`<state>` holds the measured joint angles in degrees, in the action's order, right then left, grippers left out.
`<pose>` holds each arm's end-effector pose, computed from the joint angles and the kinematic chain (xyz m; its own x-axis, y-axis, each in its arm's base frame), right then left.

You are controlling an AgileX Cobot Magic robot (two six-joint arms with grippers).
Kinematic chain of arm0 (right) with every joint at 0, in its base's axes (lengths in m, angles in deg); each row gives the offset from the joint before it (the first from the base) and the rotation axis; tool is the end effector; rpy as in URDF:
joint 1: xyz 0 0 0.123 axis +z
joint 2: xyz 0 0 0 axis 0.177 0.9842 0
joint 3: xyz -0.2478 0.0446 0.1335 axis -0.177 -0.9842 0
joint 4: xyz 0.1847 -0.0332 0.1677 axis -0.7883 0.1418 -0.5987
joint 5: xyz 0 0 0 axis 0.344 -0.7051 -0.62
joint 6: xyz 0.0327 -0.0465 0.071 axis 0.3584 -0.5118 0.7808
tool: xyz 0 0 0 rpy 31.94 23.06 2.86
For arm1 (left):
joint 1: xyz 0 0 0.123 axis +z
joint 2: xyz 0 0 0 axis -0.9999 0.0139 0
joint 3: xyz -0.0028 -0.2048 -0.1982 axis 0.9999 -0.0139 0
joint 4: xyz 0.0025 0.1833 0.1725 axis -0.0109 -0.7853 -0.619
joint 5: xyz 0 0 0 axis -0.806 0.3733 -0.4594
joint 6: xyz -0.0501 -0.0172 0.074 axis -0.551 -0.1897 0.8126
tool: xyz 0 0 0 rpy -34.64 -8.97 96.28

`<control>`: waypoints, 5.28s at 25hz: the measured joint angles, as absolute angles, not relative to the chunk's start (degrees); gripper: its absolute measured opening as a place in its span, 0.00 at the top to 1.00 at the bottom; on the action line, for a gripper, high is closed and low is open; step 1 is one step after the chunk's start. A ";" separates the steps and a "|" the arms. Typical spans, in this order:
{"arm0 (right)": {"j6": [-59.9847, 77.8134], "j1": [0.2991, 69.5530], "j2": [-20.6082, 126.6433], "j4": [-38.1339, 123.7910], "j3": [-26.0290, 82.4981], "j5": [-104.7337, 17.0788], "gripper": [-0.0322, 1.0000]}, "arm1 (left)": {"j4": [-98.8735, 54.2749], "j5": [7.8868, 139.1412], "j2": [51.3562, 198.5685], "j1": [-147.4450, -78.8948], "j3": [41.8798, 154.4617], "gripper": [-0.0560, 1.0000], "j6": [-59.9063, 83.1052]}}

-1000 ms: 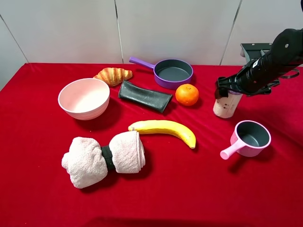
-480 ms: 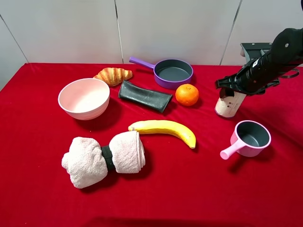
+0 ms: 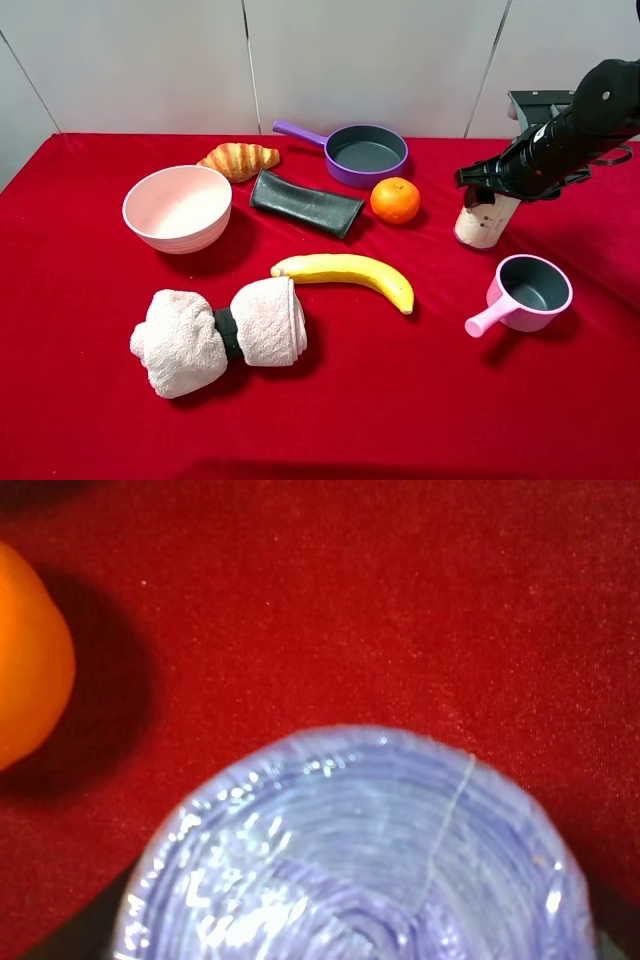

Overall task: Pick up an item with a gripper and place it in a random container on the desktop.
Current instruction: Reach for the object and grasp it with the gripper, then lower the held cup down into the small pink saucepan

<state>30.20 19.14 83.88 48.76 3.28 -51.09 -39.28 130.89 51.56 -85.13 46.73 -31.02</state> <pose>0.3427 0.0549 0.1508 -0.8584 -0.1298 -0.4962 -0.1556 0.9878 0.0109 -0.0054 0.0044 0.2742 -0.4477 -0.1520 -0.8812 -0.1728 0.9816 -0.0815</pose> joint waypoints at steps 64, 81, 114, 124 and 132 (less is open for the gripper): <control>26.05 20.62 56.61 46.72 -2.07 -79.22 0.53 | -39.28 130.89 51.56 -85.13 46.73 0.00 -31.02; 27.21 20.62 56.55 49.90 -6.74 -74.24 0.53 | -39.28 130.89 51.56 -85.13 46.73 0.00 -31.02; 29.06 19.60 57.27 52.26 -14.64 -63.41 0.53 | -39.28 130.89 51.56 -85.13 46.73 0.00 -31.02; 29.06 19.60 57.22 52.30 -17.20 -59.63 0.53 | -39.28 130.89 51.56 -85.13 46.73 0.00 -31.02; 29.06 19.60 57.22 52.32 -17.28 -59.43 0.53 | -39.28 130.89 51.56 -85.13 46.73 0.00 -31.02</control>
